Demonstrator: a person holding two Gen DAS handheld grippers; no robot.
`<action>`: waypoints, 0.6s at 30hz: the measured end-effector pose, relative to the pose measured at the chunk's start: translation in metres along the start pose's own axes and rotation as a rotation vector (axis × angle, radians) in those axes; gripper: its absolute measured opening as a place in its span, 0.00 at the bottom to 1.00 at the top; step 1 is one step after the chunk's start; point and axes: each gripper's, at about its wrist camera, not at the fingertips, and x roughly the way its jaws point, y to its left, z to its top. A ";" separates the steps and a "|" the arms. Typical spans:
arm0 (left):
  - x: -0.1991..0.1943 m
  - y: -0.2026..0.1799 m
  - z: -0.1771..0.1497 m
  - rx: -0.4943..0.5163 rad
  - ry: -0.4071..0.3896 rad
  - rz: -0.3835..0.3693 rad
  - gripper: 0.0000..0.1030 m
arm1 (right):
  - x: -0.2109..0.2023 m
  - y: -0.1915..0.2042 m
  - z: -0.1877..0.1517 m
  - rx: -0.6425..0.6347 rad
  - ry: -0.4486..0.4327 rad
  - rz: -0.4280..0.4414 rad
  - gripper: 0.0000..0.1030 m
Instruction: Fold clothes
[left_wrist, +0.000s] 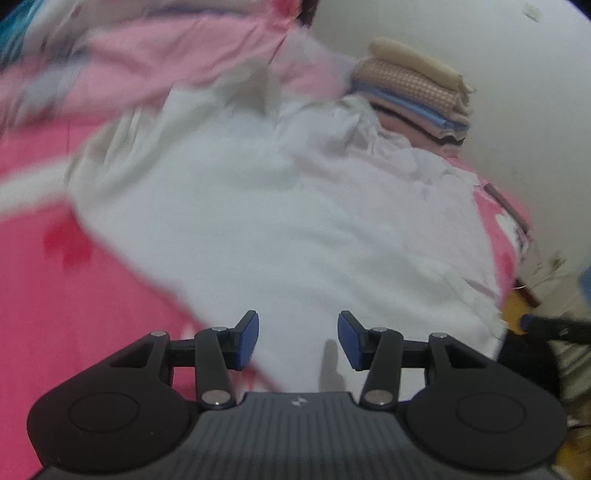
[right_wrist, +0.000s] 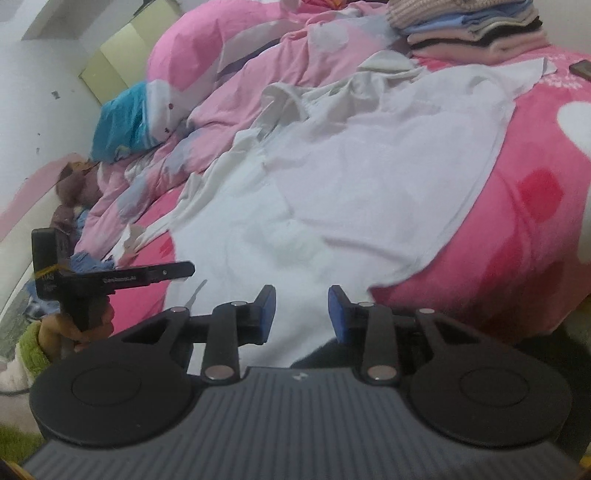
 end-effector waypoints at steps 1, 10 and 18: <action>-0.003 0.005 -0.006 -0.037 0.028 -0.018 0.48 | -0.002 0.001 -0.004 0.006 -0.005 0.002 0.29; -0.017 0.005 -0.033 -0.147 0.092 -0.066 0.47 | -0.023 0.004 -0.027 0.059 -0.096 0.034 0.29; -0.016 -0.020 -0.041 -0.042 0.072 -0.010 0.47 | -0.016 -0.010 -0.009 0.006 -0.101 -0.075 0.32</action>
